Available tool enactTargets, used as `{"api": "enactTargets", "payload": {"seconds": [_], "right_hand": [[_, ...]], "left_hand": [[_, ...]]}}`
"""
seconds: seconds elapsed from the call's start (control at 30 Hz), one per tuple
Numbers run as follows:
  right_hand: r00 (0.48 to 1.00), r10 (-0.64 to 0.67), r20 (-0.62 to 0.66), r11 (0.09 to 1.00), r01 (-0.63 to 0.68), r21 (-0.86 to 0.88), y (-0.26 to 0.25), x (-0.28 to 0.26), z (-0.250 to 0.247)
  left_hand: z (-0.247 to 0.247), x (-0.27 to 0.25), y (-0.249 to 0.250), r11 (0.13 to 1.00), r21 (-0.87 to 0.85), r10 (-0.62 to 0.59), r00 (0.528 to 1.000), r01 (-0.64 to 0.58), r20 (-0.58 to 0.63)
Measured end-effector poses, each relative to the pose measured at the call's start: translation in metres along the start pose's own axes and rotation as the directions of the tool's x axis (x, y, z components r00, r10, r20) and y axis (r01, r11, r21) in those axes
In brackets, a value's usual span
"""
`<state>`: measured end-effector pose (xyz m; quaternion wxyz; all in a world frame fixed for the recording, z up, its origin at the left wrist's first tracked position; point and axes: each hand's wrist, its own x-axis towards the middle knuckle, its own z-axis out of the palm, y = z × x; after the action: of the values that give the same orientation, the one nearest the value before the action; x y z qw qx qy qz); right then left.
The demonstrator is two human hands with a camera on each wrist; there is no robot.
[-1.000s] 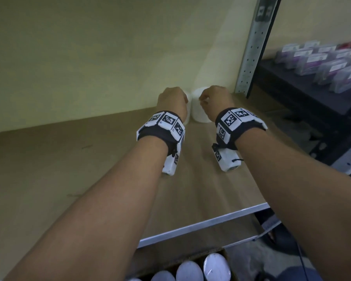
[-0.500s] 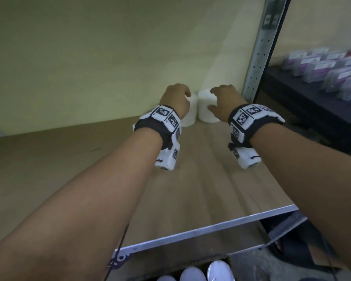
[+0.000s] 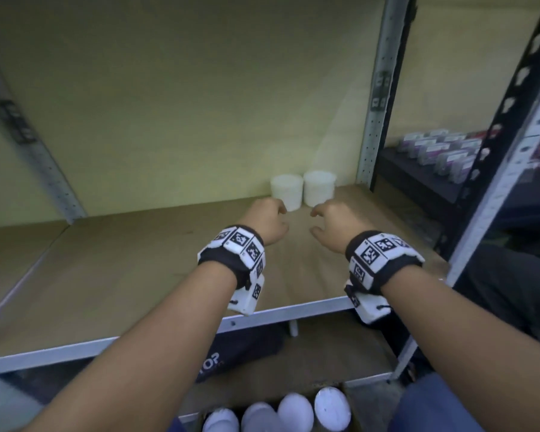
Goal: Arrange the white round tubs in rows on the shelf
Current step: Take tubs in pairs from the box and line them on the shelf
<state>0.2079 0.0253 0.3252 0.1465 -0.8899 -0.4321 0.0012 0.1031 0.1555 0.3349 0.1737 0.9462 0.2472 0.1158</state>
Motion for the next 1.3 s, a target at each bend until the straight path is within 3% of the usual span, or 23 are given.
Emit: {"api": "enactTargets", "payload": {"seconds": [0.17, 0.4, 0.73, 0.87, 1.0, 1.23, 1.3], "right_hand": [[0.999, 0.011, 0.033, 1.000, -0.010, -0.007, -0.023, -0.054, -0.002], [0.992, -0.036, 0.124, 0.999, 0.038, -0.015, -0.055, -0.119, 0.026], [0.959, -0.074, 0.274, 0.997, 0.071, 0.020, -0.091, -0.176, 0.109], [0.904, -0.076, 0.421, 0.997, 0.078, 0.014, -0.089, -0.186, 0.159], [0.778, -0.044, 0.627, 0.997, 0.075, -0.023, -0.084, -0.191, 0.210], [0.664, -0.005, 0.748, 0.990, 0.110, -0.091, -0.070, -0.190, 0.273], [0.662, -0.012, 0.749, 0.985, 0.135, -0.103, -0.069, -0.193, 0.284]], "left_hand": [[-0.006, -0.065, 0.000, 0.999, 0.033, -0.012, 1.000, 0.011, 0.027], [-0.001, -0.155, -0.030, 0.990, 0.041, -0.137, 0.985, 0.133, 0.106], [0.070, -0.247, -0.075, 0.974, 0.098, -0.222, 0.943, 0.203, 0.247], [0.107, -0.264, -0.101, 0.957, 0.120, -0.291, 0.885, 0.265, 0.363], [0.149, -0.275, -0.134, 0.911, 0.156, -0.406, 0.757, 0.383, 0.512], [0.217, -0.280, -0.174, 0.861, 0.254, -0.497, 0.617, 0.442, 0.610], [0.238, -0.282, -0.181, 0.847, 0.292, -0.523, 0.595, 0.445, 0.611]]}}
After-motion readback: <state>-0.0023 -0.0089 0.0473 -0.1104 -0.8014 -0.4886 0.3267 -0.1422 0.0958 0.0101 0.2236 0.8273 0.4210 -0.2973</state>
